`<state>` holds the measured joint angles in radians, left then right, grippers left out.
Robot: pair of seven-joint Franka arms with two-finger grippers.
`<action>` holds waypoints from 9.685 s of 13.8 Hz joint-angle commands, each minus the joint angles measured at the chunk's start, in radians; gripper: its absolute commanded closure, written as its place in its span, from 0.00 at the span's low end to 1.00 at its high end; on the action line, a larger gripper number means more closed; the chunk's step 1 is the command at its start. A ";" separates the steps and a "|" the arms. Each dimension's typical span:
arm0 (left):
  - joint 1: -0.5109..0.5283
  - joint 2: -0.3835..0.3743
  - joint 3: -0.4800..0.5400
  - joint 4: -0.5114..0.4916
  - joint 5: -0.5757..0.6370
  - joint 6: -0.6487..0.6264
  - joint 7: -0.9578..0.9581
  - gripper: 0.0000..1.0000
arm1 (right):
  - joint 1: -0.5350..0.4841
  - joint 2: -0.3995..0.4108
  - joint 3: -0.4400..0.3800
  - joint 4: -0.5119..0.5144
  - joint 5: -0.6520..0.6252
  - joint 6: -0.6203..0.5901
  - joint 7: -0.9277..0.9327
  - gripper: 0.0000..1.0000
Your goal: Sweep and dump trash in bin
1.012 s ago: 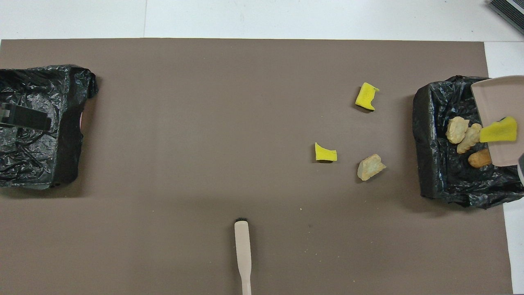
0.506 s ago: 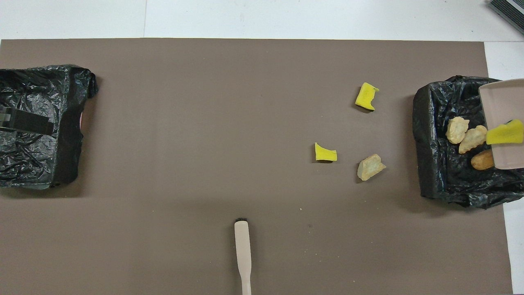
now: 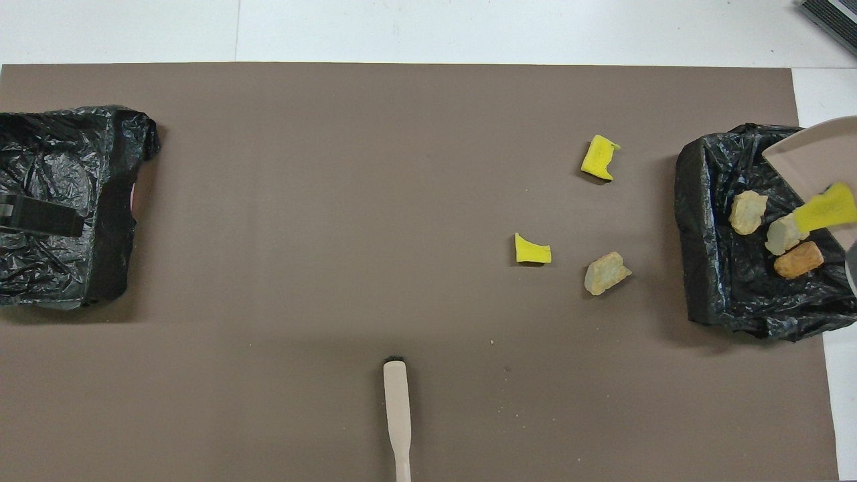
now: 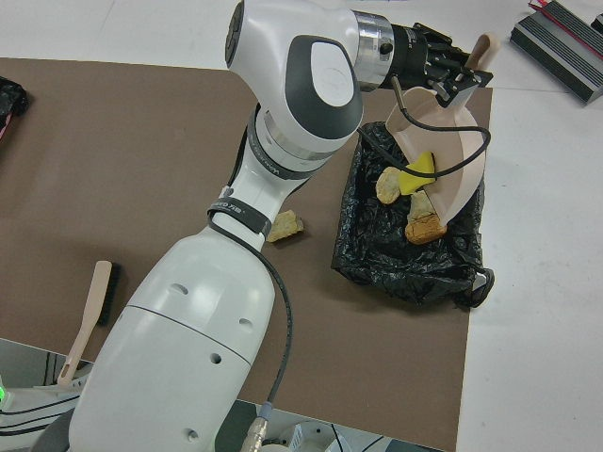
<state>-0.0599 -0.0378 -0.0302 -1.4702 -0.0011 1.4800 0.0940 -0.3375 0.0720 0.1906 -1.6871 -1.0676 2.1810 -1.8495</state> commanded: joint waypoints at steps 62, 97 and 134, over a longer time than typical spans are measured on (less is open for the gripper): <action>-0.015 -0.010 -0.007 -0.042 -0.014 0.026 -0.013 0.00 | 0.830 0.118 0.027 -0.176 1.247 -0.267 2.509 0.00; -0.621 0.408 -0.008 -0.322 -0.008 0.804 -0.735 0.10 | 1.158 -0.208 0.024 -0.755 1.350 0.028 2.781 1.00; -0.543 0.263 -0.008 -0.394 0.142 0.522 0.481 1.00 | 0.209 0.204 0.018 -0.134 0.644 -0.191 1.925 1.00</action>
<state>-0.5984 0.2729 -0.0383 -1.8034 0.1379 2.0032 0.5448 -0.1141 0.1983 0.1958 -1.9016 -0.3739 1.9889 0.0933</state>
